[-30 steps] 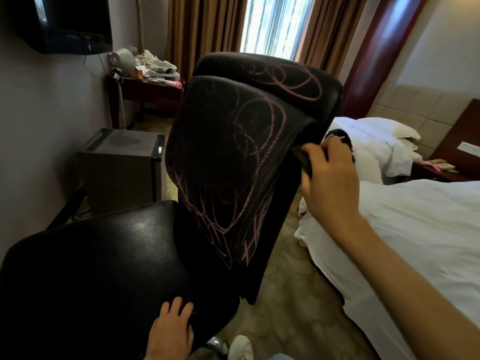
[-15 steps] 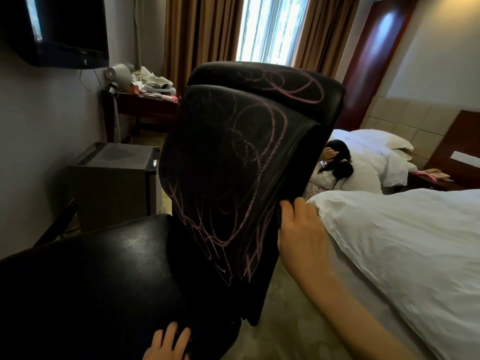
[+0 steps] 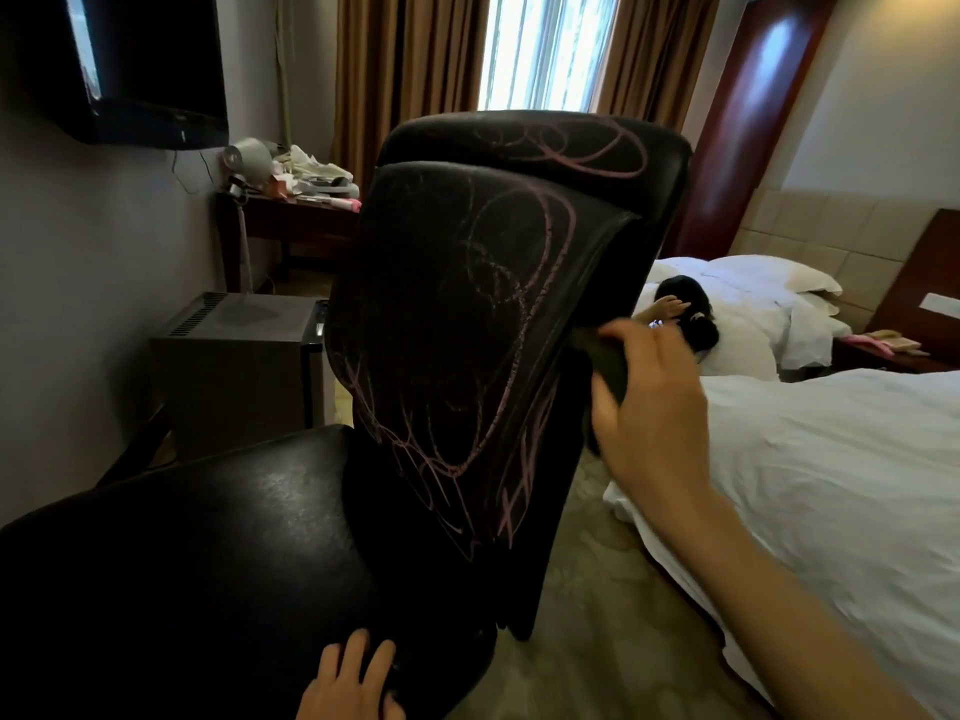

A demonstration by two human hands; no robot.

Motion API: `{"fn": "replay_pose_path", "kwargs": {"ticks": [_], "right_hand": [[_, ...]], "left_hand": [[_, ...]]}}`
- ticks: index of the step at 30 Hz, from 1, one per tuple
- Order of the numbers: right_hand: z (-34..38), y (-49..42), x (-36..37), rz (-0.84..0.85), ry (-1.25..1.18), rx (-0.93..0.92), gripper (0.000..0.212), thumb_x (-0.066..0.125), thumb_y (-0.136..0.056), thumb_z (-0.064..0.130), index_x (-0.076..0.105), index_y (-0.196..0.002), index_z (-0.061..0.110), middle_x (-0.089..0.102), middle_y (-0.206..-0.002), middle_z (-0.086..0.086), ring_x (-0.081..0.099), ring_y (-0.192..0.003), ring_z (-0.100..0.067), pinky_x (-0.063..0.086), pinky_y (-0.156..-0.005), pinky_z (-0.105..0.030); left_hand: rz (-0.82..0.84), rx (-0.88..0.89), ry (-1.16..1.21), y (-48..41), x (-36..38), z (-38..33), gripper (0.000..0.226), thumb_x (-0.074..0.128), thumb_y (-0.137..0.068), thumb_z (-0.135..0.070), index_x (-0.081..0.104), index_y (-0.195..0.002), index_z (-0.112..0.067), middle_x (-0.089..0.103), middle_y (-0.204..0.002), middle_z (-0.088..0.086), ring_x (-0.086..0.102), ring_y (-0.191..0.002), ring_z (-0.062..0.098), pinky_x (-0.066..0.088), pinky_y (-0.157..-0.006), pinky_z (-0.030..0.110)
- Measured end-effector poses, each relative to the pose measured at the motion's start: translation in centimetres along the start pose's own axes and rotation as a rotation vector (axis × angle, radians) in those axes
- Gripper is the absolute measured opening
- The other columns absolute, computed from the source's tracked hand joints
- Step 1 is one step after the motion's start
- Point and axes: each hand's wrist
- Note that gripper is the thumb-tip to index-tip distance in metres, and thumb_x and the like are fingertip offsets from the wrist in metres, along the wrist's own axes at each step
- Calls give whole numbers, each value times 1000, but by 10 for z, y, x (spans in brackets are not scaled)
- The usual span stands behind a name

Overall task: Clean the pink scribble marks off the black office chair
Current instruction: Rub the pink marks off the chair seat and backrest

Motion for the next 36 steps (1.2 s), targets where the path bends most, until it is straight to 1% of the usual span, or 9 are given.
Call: {"fn": "replay_pose_path", "kwargs": {"ticks": [6, 10, 13, 15, 20, 23, 30, 34, 36], "right_hand": [[-15, -45, 24, -43, 279, -99, 25, 70, -75, -1, 60, -98, -1, 51, -102, -22, 51, -82, -33, 51, -59, -43], [-20, -17, 38, -12, 293, -105, 30, 71, -73, -4, 61, -101, -2, 53, -101, -22, 54, -81, -34, 51, -59, -39], [-22, 6, 44, 39, 261, -89, 34, 70, -72, -6, 61, -104, -3, 54, -101, -21, 55, -83, -35, 51, -59, -38], [-24, 24, 48, 83, 244, -82, 35, 72, -71, -5, 62, -104, -2, 54, -100, -20, 54, -81, -33, 51, -58, -37], [-24, 62, 52, 231, 204, -55, 37, 77, -67, -1, 64, -102, 2, 53, -96, -13, 53, -75, -25, 51, -54, -32], [-20, 53, 42, 254, 93, 14, 31, 73, -74, 2, 65, -104, 3, 50, -100, -13, 54, -85, -27, 51, -63, -33], [-8, -15, 14, -133, -112, 31, 23, 62, -85, 10, 64, -107, 4, 45, -108, -19, 40, -92, -15, 35, -82, -20], [-17, -41, 27, -201, -89, 63, 19, 63, -87, 16, 65, -103, 7, 44, -119, -19, 46, -101, -25, 43, -95, -47], [-21, -40, 36, -171, -74, 31, 20, 61, -86, 13, 65, -104, 4, 50, -118, -16, 43, -104, -24, 40, -93, -37]], "left_hand": [[-41, 5, -11, -4, 4, -1, 49, 35, -54, -49, 52, -96, -30, 47, -99, 2, 37, -71, 19, 45, -40, 23], [-221, -26, -133, -8, 9, -10, 55, 39, -81, -41, 37, -135, -31, 34, -137, -2, 40, -112, 23, 45, -81, 33], [-120, -81, -16, -9, 11, -5, 56, 39, -62, -44, 48, -115, -26, 45, -117, 1, 41, -89, 24, 52, -59, 33], [-182, -23, 20, -5, 16, -1, 49, 35, -56, -44, 47, -100, -28, 44, -103, 3, 36, -76, 21, 47, -44, 25], [-175, 28, 8, -3, 19, 0, 47, 34, -54, -46, 45, -97, -32, 44, -100, 0, 34, -74, 17, 42, -43, 16], [-117, 23, 7, -5, 22, 6, 48, 34, -52, -50, 45, -97, -35, 44, -100, -2, 34, -75, 14, 24, -54, 8], [-107, 28, 47, -7, 26, 5, 47, 34, -53, -48, 49, -96, -35, 46, -100, 0, 35, -74, 18, 33, -50, 16], [-124, 51, -53, -10, 16, 6, 44, 45, -68, -51, 46, -110, -42, 41, -111, -14, 40, -89, 17, 37, -60, 21], [-101, 50, 22, -12, 23, 8, 58, 54, -47, -57, 44, -101, -38, 42, -102, -8, 35, -78, 15, 30, -54, 16]]}}
Point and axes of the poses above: each hand's wrist, its own y-axis away from the middle knuckle, its own x-axis out of the palm, z = x × y
